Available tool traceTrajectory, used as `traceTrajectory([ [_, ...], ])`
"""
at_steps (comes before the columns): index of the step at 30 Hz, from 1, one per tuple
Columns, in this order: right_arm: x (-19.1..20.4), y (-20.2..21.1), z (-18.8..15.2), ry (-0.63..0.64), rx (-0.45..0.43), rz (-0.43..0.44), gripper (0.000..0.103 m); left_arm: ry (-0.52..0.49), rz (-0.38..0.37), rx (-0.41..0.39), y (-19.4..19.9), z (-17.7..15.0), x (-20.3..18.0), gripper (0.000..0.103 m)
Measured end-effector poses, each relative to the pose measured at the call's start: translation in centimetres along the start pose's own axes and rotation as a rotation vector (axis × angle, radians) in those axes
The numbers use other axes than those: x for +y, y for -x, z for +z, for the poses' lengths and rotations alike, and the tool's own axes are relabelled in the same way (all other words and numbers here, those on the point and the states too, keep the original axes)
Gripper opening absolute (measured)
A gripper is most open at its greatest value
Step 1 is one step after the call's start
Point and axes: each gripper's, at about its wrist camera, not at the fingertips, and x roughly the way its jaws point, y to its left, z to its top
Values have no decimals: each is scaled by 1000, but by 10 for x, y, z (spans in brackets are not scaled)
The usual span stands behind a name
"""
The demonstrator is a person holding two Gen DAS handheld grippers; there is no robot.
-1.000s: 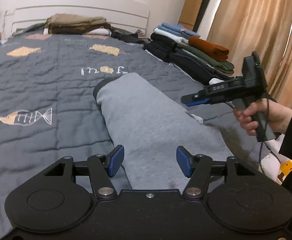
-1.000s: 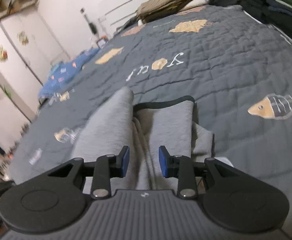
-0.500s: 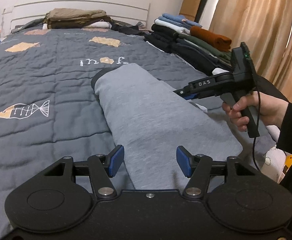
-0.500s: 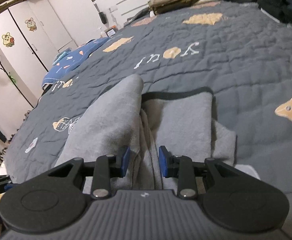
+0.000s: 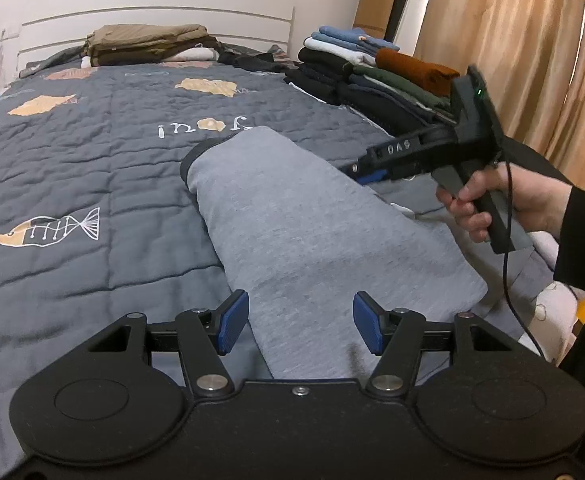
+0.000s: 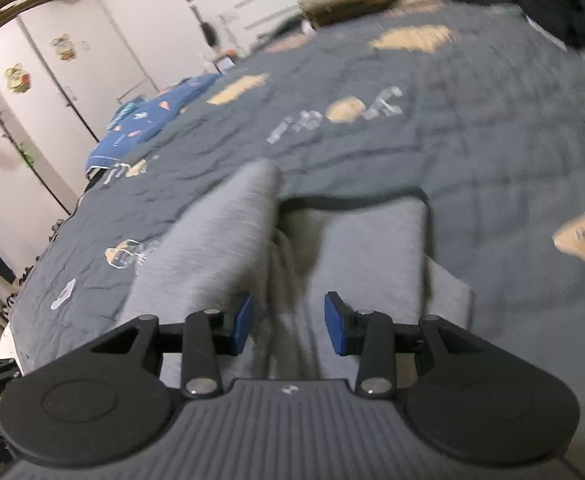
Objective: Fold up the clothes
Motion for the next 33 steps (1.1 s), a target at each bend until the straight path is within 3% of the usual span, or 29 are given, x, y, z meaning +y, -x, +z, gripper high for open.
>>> traceTrajectory([
  [6, 11, 3, -1, 40, -43, 3, 38, 70, 32, -58, -1, 18, 9, 59],
  [11, 9, 2, -1, 46, -29, 5, 38, 179, 78, -67, -21, 68, 24, 68],
  [15, 16, 2, -2, 92, -22, -7, 38, 175, 129, 24, -64, 118, 23, 68],
  [19, 20, 2, -2, 134, -20, -22, 38, 132, 185, 113, -107, 148, 7, 67],
  [28, 29, 1, -4, 194, -9, -37, 38, 51, 286, 342, -184, 165, -13, 67],
  [29, 30, 0, -4, 200, -6, -38, 38, 53, 287, 361, -189, 163, -12, 66],
  [33, 30, -4, -6, 208, 21, -41, 38, 116, 246, 385, -199, 149, 1, 33],
])
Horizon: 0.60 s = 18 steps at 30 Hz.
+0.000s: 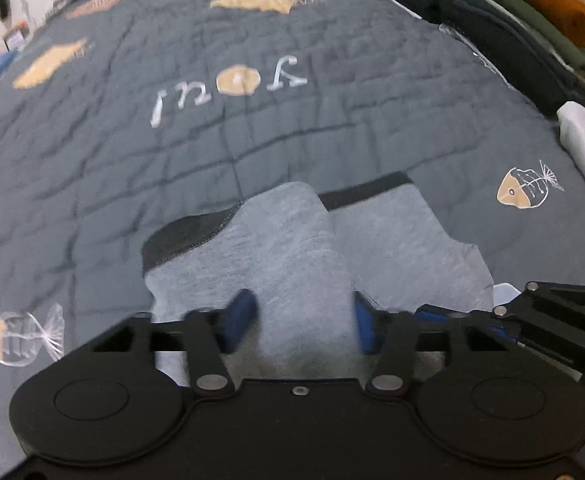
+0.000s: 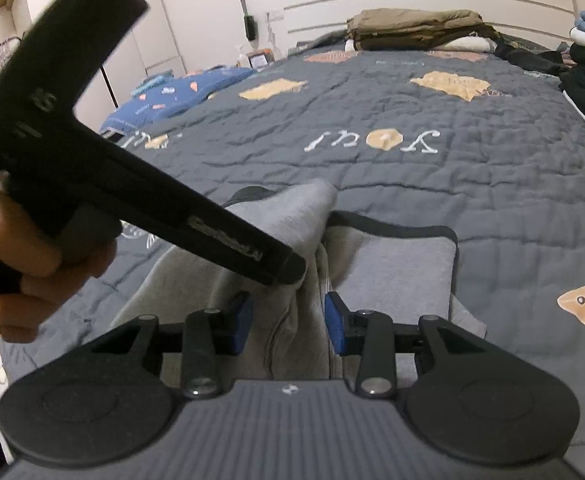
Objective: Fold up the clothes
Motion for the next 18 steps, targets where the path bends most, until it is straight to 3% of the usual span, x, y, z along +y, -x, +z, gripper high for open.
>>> traceTrajectory([
  [4, -7, 3, 0, -23, 22, 37, 38, 138, -133, -87, 10, -17, 29, 22],
  [9, -30, 16, 2, -154, -10, 92, 39, 307, -292, -228, 23, -53, 71, 17],
  [12, -40, 15, 2, -229, -37, 118, 40, 365, -386, -315, 28, -76, 88, 17],
  [18, -44, -1, 2, -286, -28, 128, 41, 429, -517, -403, 34, -94, 98, 17],
])
